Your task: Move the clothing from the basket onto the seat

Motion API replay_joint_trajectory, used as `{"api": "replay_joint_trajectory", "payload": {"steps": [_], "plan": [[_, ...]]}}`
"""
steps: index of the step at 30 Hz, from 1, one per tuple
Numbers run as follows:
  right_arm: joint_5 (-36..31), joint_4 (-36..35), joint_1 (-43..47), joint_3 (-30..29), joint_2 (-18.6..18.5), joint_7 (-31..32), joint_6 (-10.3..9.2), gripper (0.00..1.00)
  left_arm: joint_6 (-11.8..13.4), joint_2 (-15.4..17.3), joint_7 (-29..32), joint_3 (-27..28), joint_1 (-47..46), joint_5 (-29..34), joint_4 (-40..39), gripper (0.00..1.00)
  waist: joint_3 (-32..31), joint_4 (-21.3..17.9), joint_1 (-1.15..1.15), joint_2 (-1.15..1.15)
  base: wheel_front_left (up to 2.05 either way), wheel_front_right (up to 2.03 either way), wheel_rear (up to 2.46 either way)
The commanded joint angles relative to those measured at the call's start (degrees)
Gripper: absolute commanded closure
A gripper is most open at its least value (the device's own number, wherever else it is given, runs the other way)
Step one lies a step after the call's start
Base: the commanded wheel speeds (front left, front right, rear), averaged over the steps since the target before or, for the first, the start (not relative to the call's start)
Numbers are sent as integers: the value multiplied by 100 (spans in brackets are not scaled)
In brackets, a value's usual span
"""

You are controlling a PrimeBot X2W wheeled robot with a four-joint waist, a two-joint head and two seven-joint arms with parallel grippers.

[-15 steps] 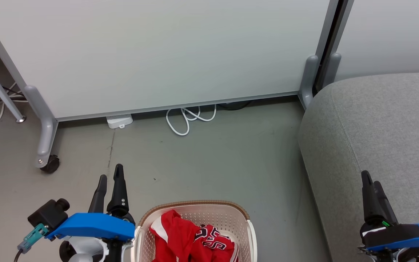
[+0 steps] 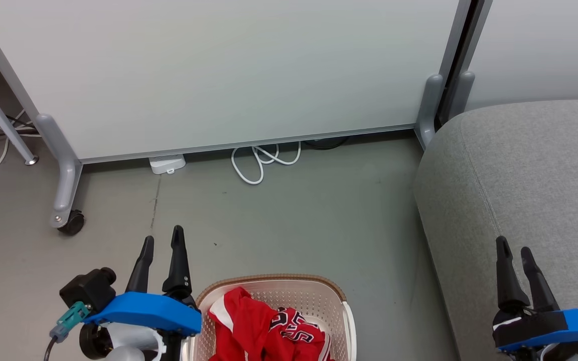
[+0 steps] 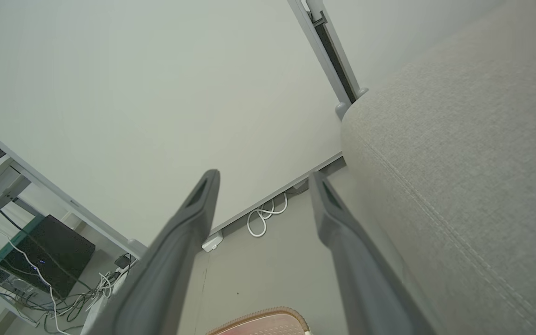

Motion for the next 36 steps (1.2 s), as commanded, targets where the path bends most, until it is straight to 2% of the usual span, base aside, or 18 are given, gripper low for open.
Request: {"api": "replay_joint_trajectory", "payload": {"steps": [1,19,36], "plan": [[-189,-62,-19,-26,-53,-47,14,0,14,33,-49,-33,-155,162,12,0,1,6,0,0,0,0,0],[-1341,-73,53,-115,-62,-197,15,0,63,28,-328,-300,-284,1175,289,0,-11,86,0,0,0,0,0],[-2216,-30,114,-120,-68,-363,17,0,40,3,-539,-412,-287,1758,476,0,-51,135,0,0,0,0,0]]}}
